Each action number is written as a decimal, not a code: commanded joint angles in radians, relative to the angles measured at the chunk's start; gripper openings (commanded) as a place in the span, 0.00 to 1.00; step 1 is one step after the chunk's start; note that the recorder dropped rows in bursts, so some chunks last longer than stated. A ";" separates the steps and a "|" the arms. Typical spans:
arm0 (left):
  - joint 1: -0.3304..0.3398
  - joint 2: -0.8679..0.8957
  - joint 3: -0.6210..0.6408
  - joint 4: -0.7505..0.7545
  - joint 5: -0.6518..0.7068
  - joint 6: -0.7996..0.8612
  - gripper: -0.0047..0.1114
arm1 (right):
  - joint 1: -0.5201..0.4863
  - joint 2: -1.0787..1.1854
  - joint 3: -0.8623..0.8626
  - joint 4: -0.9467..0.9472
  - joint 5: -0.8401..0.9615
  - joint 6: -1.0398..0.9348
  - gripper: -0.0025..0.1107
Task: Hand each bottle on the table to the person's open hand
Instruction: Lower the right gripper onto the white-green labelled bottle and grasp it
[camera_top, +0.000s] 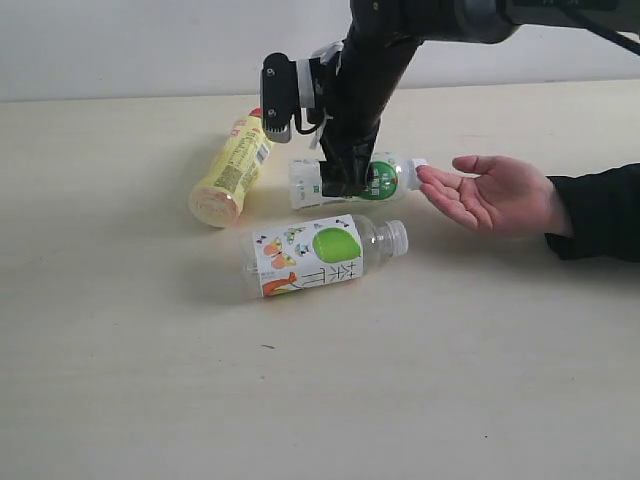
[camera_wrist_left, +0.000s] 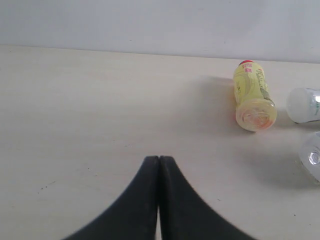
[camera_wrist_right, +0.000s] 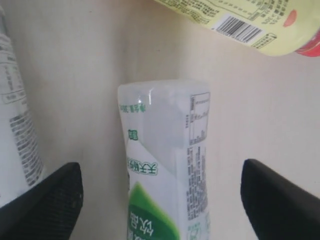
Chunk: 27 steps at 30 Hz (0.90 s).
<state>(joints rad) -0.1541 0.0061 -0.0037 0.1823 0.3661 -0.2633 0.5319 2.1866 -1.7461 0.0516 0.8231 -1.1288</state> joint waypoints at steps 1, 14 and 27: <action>-0.005 -0.006 0.004 0.000 -0.005 0.001 0.06 | 0.002 0.015 -0.006 -0.010 -0.063 -0.004 0.74; -0.005 -0.006 0.004 0.000 -0.005 0.001 0.06 | 0.002 0.074 -0.006 -0.036 -0.107 0.032 0.74; -0.005 -0.006 0.004 0.000 -0.005 0.001 0.06 | 0.002 0.103 -0.006 -0.036 -0.121 0.054 0.74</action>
<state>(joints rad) -0.1541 0.0061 -0.0037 0.1823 0.3661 -0.2633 0.5319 2.2794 -1.7461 0.0211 0.7117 -1.0859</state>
